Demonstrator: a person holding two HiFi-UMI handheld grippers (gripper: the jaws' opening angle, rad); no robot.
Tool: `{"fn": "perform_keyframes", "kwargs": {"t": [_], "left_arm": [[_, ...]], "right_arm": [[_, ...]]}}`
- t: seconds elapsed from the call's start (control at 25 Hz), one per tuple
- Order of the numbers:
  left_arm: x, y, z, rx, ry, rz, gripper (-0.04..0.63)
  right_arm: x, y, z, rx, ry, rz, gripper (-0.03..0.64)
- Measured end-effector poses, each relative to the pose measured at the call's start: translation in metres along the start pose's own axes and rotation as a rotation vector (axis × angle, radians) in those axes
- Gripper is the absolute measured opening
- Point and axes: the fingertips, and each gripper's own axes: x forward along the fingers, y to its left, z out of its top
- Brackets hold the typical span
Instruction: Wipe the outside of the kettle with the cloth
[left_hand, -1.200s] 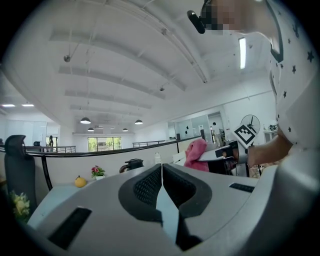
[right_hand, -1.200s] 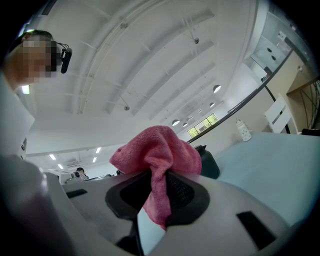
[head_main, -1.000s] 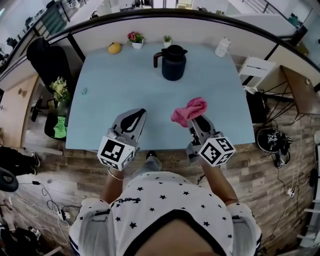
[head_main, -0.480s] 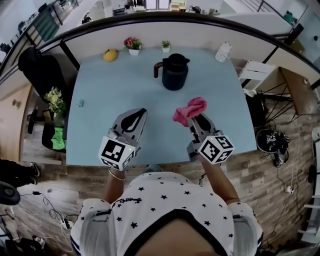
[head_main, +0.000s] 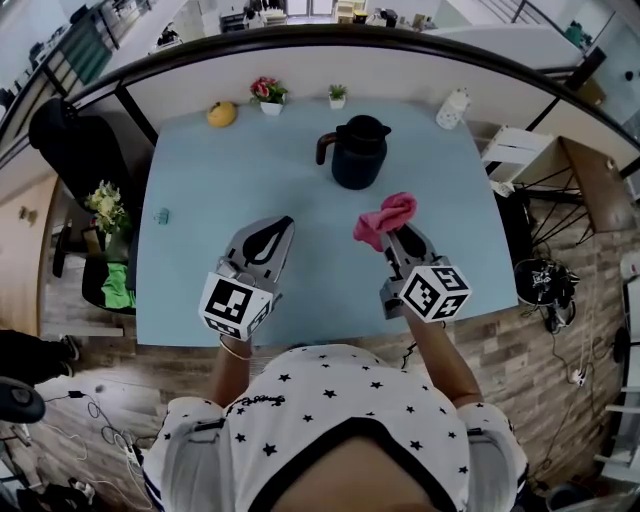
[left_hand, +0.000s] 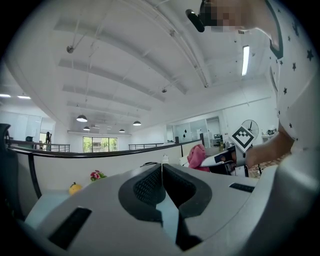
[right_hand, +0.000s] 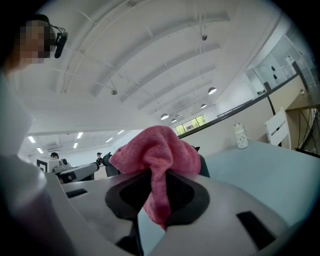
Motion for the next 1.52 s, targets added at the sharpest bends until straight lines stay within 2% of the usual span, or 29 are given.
{"fn": "perform_keyframes", "kwargs": {"t": [0.32, 0.52, 0.76, 0.92, 1.12, 1.2, 1.52], "left_arm": [[0.003, 0.024, -0.013, -0.025, 0.001, -0.018, 0.031], [0.009, 0.027, -0.024, -0.045, 0.019, -0.02, 0.031], [0.017, 0.032, -0.025, -0.048, 0.05, 0.048, 0.031], [0.024, 0.027, -0.02, -0.055, 0.054, 0.101, 0.031], [0.033, 0.026, -0.017, -0.064, 0.068, 0.176, 0.031], [0.036, 0.024, -0.018, -0.066, 0.077, 0.198, 0.031], [0.041, 0.027, -0.023, -0.071, 0.115, 0.268, 0.031]], "right_arm": [[0.021, -0.009, -0.008, -0.035, 0.042, -0.067, 0.077], [0.028, -0.036, -0.013, -0.089, 0.098, -0.117, 0.077], [0.044, -0.084, -0.003, -0.168, 0.179, -0.13, 0.077], [0.064, -0.113, 0.005, -0.271, 0.275, -0.11, 0.077], [0.098, -0.139, 0.012, -0.522, 0.389, -0.05, 0.075], [0.11, -0.148, 0.01, -0.589, 0.433, -0.025, 0.074], [0.155, -0.154, 0.004, -0.649, 0.485, 0.072, 0.075]]}}
